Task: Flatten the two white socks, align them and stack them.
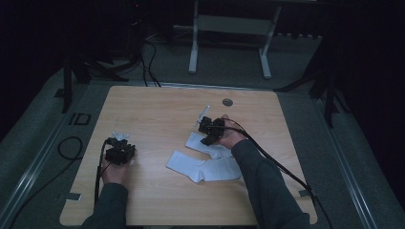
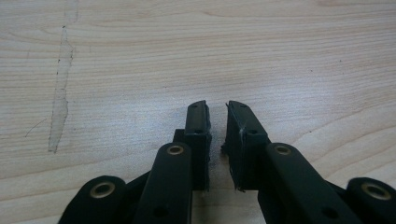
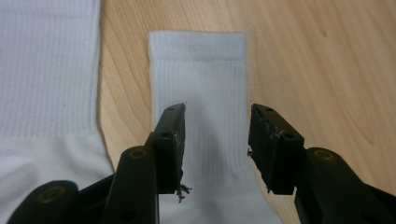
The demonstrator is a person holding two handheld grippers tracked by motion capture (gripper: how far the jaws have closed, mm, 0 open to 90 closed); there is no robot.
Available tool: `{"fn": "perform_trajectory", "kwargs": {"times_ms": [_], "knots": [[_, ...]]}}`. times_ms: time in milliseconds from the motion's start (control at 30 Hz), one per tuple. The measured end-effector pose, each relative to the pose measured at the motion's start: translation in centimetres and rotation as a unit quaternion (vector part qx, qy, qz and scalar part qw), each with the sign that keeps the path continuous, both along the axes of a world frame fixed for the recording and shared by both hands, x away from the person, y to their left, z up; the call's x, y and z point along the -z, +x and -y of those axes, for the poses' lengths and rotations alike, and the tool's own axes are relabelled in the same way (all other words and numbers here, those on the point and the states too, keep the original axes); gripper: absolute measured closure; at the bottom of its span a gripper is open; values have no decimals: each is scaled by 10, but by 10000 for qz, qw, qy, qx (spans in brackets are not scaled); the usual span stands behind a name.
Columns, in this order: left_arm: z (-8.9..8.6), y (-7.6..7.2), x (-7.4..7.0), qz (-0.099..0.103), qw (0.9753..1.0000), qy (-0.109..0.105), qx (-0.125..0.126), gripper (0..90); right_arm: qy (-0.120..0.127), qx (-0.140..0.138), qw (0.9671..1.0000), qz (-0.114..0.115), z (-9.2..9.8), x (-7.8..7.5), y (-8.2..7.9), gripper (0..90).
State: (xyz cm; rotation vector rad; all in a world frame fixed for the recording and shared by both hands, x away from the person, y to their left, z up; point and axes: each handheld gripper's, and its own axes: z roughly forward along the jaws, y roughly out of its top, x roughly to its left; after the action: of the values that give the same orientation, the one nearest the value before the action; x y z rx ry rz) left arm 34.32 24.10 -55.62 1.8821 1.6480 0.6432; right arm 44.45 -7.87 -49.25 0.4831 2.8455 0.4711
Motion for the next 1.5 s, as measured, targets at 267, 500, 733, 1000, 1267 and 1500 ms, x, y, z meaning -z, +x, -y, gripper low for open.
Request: {"fn": "perform_trajectory", "kwargs": {"times_ms": [267, 500, 733, 1000, 1267, 1500], "knots": [[0, 0, 0, -15, 10000, 4, 10, 790, -144, 14, 9996, -226, -6, 21, 9, 535], [0, 0, 0, -13, 10000, 7, 12, 790, -119, 10, 9983, -577, -10, 35, 14, 457], [2, 0, 0, -14, 10000, 13, 18, 790, 24, 101, 9969, -782, -7, 36, 23, 509], [1, 0, 0, -22, 10000, 1, 20, 790, 58, 108, 9976, -684, -7, 35, 23, 821], [1, -1, 0, -21, 10000, 1, 28, 790, -43, 174, 9988, -459, 0, 23, 21, 829], [0, 0, 0, -21, 10000, -6, 10, 788, -46, 110, 9991, -413, 7, 8, 16, 825]]}}
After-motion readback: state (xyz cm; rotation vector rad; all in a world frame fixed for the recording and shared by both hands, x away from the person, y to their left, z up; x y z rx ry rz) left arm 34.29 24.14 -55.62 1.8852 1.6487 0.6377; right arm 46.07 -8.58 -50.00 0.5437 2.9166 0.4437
